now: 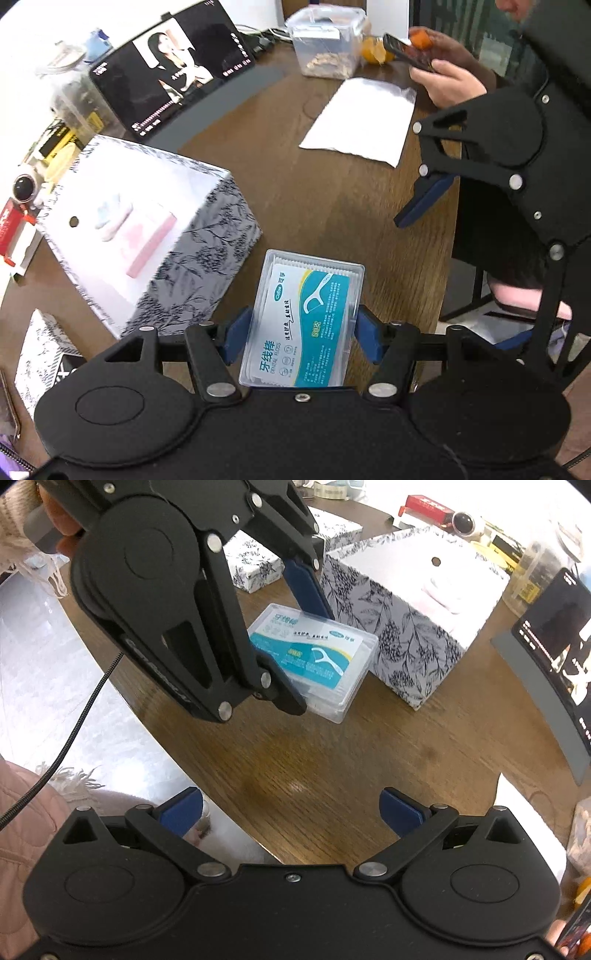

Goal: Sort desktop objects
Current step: 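Lift the floss pack with the left gripper and carry it over the open box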

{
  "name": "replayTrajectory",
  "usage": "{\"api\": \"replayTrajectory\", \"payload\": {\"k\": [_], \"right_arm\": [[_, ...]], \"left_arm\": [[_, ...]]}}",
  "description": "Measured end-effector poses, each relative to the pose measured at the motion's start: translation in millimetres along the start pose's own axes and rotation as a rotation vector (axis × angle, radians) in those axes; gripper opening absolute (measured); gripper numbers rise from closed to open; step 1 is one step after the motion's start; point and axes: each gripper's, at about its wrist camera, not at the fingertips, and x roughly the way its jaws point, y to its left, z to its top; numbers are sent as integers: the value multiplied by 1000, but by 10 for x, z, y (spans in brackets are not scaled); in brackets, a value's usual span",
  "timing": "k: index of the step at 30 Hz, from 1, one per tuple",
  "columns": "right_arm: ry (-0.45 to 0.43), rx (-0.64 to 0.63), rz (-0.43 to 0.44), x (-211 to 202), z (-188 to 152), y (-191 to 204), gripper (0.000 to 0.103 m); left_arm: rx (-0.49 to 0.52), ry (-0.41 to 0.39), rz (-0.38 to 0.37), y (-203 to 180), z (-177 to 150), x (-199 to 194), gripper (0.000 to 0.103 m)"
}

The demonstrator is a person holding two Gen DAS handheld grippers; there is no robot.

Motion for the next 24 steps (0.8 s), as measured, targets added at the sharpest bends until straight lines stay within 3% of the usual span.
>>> {"api": "replayTrajectory", "payload": {"k": [11,16,24], "right_arm": [[-36,-12,-40,-218,303,30,103],[-64,29,-63,-326,494,-14,103],[-92,150,-106,-393,754,-174,103]], "left_arm": [[-65,-102,-20,327,113,-580,59],[-108,-135,-36,599,239,-804,59],[-92,-147,17,1006,452,-919,59]]}}
